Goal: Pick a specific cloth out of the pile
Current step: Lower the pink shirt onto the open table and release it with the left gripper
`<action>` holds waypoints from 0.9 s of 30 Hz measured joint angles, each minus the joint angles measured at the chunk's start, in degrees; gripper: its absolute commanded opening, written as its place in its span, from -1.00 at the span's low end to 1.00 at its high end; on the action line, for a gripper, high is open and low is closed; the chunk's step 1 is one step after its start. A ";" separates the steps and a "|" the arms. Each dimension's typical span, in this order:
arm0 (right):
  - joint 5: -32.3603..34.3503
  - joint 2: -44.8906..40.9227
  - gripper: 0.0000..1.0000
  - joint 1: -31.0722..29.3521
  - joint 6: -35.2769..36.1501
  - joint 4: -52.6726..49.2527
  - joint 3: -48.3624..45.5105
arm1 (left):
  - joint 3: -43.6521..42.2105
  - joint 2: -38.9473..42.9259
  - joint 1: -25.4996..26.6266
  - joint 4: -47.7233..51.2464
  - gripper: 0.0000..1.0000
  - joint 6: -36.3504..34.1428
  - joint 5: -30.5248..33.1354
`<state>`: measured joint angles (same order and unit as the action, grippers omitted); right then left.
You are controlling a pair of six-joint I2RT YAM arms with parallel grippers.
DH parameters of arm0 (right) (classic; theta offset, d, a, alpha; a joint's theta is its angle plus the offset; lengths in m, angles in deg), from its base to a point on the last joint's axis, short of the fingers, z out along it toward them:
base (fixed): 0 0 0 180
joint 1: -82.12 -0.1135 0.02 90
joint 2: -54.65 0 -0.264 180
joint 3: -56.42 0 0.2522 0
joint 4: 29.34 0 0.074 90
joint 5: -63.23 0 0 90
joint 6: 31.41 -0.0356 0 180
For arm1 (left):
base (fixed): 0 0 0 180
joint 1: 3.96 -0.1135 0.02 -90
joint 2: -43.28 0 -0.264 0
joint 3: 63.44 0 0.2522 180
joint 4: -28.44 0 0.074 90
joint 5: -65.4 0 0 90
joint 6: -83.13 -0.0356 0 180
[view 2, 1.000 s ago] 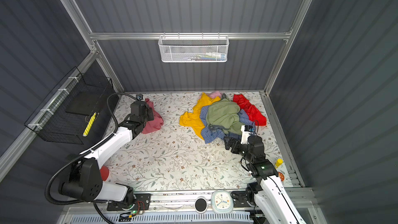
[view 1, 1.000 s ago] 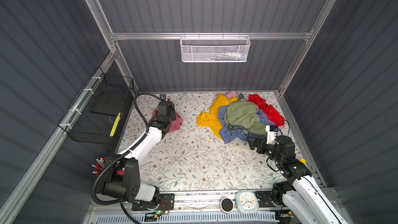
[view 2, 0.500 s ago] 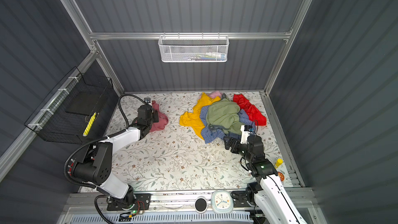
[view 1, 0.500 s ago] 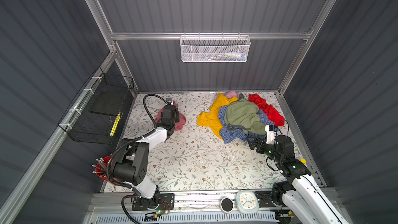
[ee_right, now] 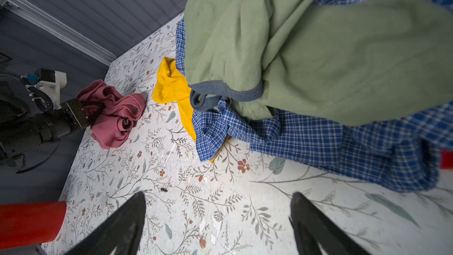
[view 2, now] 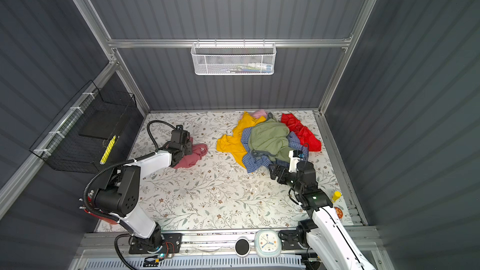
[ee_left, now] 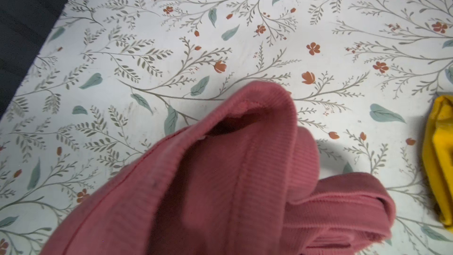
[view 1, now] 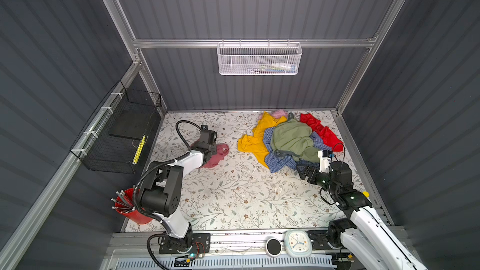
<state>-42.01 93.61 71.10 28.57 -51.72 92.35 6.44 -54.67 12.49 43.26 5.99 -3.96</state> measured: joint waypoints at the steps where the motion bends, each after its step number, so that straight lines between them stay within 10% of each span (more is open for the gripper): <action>1: 0.02 -0.22 0.82 0.00 0.02 0.00 0.00 | 0.44 -0.42 0.02 0.83 -0.79 0.57 -0.66; 18: 2.03 -3.96 0.84 0.00 0.72 -3.61 0.00 | 1.55 -2.40 0.00 6.91 0.40 9.92 -5.73; 27: 2.36 -4.39 0.81 0.00 1.22 -3.82 0.00 | -3.21 9.90 4.83 8.66 1.00 12.85 -0.59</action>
<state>-39.65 89.22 71.10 29.80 -55.55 92.35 3.23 -44.77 17.32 51.91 18.85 -4.55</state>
